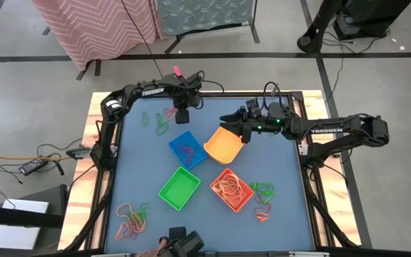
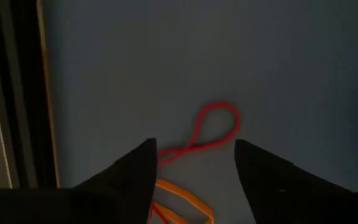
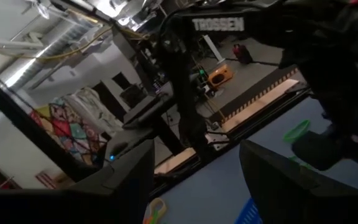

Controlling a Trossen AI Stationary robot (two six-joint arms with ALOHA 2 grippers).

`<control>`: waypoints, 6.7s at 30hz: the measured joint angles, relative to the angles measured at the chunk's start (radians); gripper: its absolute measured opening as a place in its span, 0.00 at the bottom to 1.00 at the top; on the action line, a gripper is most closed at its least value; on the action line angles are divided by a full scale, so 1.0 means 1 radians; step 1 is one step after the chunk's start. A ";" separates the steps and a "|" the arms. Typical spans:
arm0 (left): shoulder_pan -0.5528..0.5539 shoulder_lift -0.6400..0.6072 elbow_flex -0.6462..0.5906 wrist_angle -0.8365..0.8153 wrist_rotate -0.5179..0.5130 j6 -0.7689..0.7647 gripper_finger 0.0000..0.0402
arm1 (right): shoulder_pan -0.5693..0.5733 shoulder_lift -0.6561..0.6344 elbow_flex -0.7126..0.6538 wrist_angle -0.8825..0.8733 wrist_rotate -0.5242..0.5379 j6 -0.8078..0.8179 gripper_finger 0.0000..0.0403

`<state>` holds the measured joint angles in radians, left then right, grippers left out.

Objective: Sort rubber bands into baskets
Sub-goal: Put the red rubber band into the blue bin

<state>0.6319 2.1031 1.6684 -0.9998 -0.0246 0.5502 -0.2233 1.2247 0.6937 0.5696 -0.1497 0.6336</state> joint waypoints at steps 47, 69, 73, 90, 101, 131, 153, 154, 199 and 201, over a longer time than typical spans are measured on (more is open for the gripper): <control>0.009 0.105 0.503 -0.244 0.084 -0.142 0.00 | 0.088 0.001 -0.002 0.190 0.012 0.055 0.61; -0.445 -0.446 0.063 -0.119 0.197 -0.675 0.00 | -0.105 -0.102 0.000 0.348 -0.263 0.062 0.61; -0.470 -0.535 -0.142 0.060 0.136 -0.827 0.00 | -0.115 -0.106 0.000 0.347 -0.324 0.096 0.61; -0.431 -0.560 -0.579 0.447 0.121 -0.864 0.02 | -0.114 -0.106 0.000 0.343 -0.314 0.137 0.61; -0.414 -0.560 -0.577 0.349 0.220 -0.814 0.38 | -0.114 -0.106 0.000 0.343 -0.271 0.109 0.61; -0.333 -1.066 -0.897 1.038 0.101 -1.168 0.69 | -0.021 -0.120 0.208 -0.822 -0.336 0.019 0.61; -0.272 -1.049 -0.973 1.216 0.173 -1.104 0.68 | 0.821 -0.090 -0.047 -1.133 -0.049 1.468 0.61; -0.272 -1.049 -0.973 1.216 0.174 -1.103 0.68 | 0.831 -0.076 -0.060 -1.105 -0.052 1.501 0.61; -0.272 -1.049 -0.972 1.219 0.174 -1.104 0.68 | 0.845 0.306 -0.039 -1.112 -0.088 1.422 0.03; -0.272 -1.049 -0.972 1.220 0.174 -1.104 0.68 | 0.846 0.288 -0.015 -1.152 -0.073 1.361 0.02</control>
<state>0.3603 1.0538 0.6964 0.2199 0.1490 -0.5541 0.6228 1.5122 0.6789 -0.5825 -0.2226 1.9950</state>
